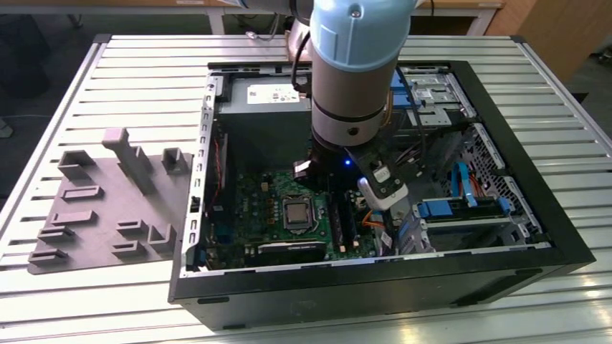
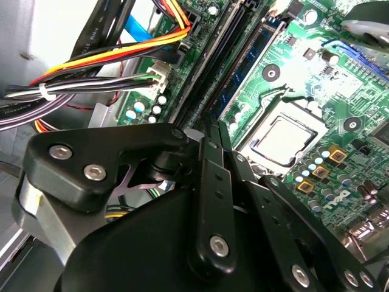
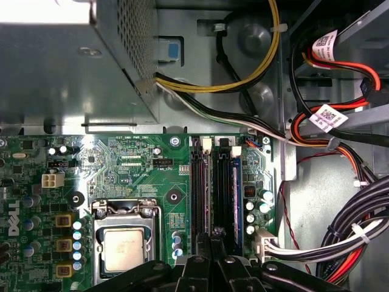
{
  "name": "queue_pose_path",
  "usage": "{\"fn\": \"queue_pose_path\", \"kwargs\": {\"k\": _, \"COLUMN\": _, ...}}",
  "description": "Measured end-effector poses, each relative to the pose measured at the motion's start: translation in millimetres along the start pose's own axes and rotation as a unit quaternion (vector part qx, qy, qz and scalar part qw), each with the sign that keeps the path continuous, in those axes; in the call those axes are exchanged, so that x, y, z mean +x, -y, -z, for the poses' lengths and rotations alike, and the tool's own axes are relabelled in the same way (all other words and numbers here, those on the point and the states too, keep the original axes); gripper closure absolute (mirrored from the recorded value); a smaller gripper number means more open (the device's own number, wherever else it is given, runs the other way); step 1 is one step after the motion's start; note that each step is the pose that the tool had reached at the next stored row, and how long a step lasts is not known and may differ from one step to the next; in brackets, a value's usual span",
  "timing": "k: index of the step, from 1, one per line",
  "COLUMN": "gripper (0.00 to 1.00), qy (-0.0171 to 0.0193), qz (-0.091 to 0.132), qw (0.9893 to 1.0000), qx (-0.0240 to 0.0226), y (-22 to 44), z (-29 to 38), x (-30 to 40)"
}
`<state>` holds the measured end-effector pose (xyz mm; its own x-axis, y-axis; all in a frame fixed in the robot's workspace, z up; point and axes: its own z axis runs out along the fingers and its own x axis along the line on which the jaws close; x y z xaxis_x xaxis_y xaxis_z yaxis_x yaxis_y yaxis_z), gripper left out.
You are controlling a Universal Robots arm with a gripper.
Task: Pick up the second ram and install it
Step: 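Insert the second ram into the second slot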
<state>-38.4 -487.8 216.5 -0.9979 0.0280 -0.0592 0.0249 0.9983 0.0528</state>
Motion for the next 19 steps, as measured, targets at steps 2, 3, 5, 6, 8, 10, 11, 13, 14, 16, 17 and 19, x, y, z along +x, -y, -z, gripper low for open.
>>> {"fn": "queue_pose_path", "kwargs": {"k": 2, "gripper": 0.88, "qy": 0.0, "qz": 0.0, "qw": 1.0, "qx": 0.0, "y": 0.0, "z": 0.0, "x": 0.0}}
{"fn": "queue_pose_path", "kwargs": {"k": 3, "gripper": 0.88, "qy": 0.0, "qz": 0.0, "qw": 1.0, "qx": 0.0, "y": 0.0, "z": 0.0, "x": 0.0}}
{"fn": "queue_pose_path", "kwargs": {"k": 5, "gripper": 0.87, "qy": 0.0, "qz": 0.0, "qw": 1.0, "qx": -0.0001, "y": 0.0, "z": 0.0, "x": 0.0}}
{"fn": "queue_pose_path", "kwargs": {"k": 6, "gripper": 0.87, "qy": 0.0, "qz": 0.0, "qw": 1.0, "qx": -0.0001, "y": 0.0, "z": 0.0, "x": 0.0}}
{"fn": "queue_pose_path", "kwargs": {"k": 8, "gripper": 0.8, "qy": 0.0, "qz": 0.0, "qw": 1.0, "qx": -0.0001, "y": 0.0, "z": 0.0, "x": 0.0}}
{"fn": "queue_pose_path", "kwargs": {"k": 10, "gripper": 0.8, "qy": 0.0, "qz": 0.0, "qw": 1.0, "qx": -0.0001, "y": 0.0, "z": 0.1, "x": 0.0}}
{"fn": "queue_pose_path", "kwargs": {"k": 11, "gripper": 0.8, "qy": -0.0001, "qz": 0.0, "qw": 1.0, "qx": 0.0001, "y": 0.0, "z": 0.9, "x": 0.0}}
{"fn": "queue_pose_path", "kwargs": {"k": 13, "gripper": 0.8, "qy": 0.0, "qz": 0.0, "qw": 1.0, "qx": 0.0, "y": -0.2, "z": 3.8, "x": -0.2}}
{"fn": "queue_pose_path", "kwargs": {"k": 14, "gripper": 0.8, "qy": 0.0, "qz": 0.0, "qw": 1.0, "qx": 0.0, "y": -0.3, "z": 5.7, "x": -0.3}}
{"fn": "queue_pose_path", "kwargs": {"k": 16, "gripper": 0.8, "qy": 0.0, "qz": 0.0, "qw": 1.0, "qx": -0.0001, "y": -0.5, "z": 9.9, "x": -0.6}}
{"fn": "queue_pose_path", "kwargs": {"k": 17, "gripper": 0.8, "qy": 0.0, "qz": 0.0, "qw": 1.0, "qx": -0.0001, "y": -0.6, "z": 12.0, "x": -0.7}}
{"fn": "queue_pose_path", "kwargs": {"k": 19, "gripper": 0.8, "qy": 0.0, "qz": 0.0, "qw": 1.0, "qx": 0.0, "y": -0.8, "z": 15.7, "x": -0.9}}
